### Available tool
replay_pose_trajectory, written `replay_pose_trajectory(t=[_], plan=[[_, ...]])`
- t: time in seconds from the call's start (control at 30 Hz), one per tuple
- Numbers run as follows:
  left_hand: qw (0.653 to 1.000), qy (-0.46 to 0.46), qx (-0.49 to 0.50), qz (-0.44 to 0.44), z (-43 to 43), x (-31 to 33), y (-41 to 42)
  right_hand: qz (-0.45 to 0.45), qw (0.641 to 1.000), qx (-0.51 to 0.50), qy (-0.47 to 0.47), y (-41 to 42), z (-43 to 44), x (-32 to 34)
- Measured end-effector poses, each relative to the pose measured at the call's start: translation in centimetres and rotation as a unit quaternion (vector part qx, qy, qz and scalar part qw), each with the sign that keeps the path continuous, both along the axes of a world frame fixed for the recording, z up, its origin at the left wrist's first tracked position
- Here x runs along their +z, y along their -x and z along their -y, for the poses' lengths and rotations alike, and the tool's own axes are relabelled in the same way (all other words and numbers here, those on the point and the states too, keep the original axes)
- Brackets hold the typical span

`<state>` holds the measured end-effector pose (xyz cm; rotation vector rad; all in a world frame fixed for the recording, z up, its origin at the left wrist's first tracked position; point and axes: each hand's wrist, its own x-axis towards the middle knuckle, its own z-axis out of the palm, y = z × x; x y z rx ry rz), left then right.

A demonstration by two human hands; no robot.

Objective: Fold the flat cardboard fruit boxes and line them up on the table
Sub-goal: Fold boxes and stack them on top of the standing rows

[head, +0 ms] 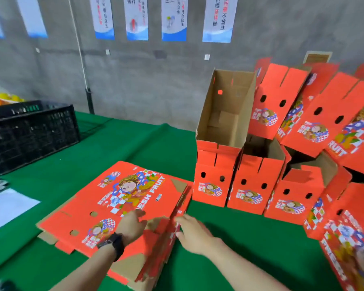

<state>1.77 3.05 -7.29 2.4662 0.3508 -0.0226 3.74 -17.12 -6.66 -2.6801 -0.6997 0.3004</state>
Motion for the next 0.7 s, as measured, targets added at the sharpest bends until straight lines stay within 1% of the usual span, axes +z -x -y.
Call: replay_pose_trajectory(t=[0.07,0.17,0.23,0.37,0.47,0.53,0.63,0.7], plan=[[0.998,-0.055,0.0,-0.027,-2.8,-1.6,0.2,-0.058,0.998,-0.002,0.03,-0.3,-2.7,-2.0],[0.993,-0.097,-0.049,-0.039,-5.1,-3.2,-0.2,-0.113,0.993,-0.019,0.039,-0.9,-5.1,-4.0],[0.988,-0.125,-0.078,-0.052,-5.6,-4.4,-0.7,-0.12,0.992,-0.031,0.033,-1.7,-6.1,-4.7],[0.97,-0.172,-0.11,-0.136,-4.9,-7.0,-0.5,-0.116,0.992,-0.044,0.037,-2.5,-8.0,-5.7],[0.971,-0.18,-0.108,-0.117,-4.7,-8.0,0.3,-0.091,0.99,-0.079,0.072,-2.2,-9.7,-7.0],[0.97,-0.182,-0.108,-0.117,-5.0,-7.8,0.6,-0.088,0.988,-0.099,0.078,-1.9,-10.9,-7.8],[0.962,-0.198,-0.129,-0.14,-4.8,-7.0,1.3,-0.141,0.979,-0.122,0.084,-2.2,-12.0,-7.6],[0.959,-0.213,-0.132,-0.131,-4.7,-6.4,2.0,-0.192,0.971,-0.136,0.036,-2.8,-12.5,-6.5]])
